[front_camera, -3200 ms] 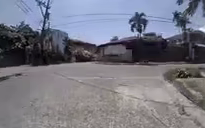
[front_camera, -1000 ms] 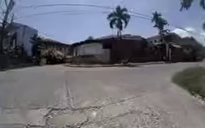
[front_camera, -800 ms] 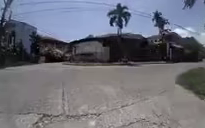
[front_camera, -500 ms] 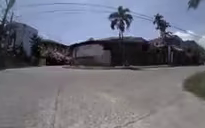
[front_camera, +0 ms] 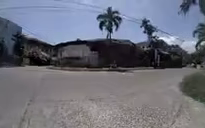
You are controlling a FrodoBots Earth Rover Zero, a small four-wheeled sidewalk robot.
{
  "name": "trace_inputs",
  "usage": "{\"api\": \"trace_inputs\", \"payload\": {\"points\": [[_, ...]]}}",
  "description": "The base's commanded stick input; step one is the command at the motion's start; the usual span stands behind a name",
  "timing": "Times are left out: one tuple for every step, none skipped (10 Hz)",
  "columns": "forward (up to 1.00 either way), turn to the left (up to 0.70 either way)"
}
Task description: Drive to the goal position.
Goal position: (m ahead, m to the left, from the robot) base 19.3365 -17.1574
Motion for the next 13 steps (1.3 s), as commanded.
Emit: {"api": "trace_inputs", "payload": {"points": [[1.00,-0.38],[1.00,-0.38],[1.00,-0.38],[1.00,-0.38],[1.00,-0.38],[1.00,-0.38],[1.00,0.02],[1.00,0.02],[1.00,0.02],[1.00,0.02],[1.00,0.02],[1.00,0.02],[1.00,0.02]]}}
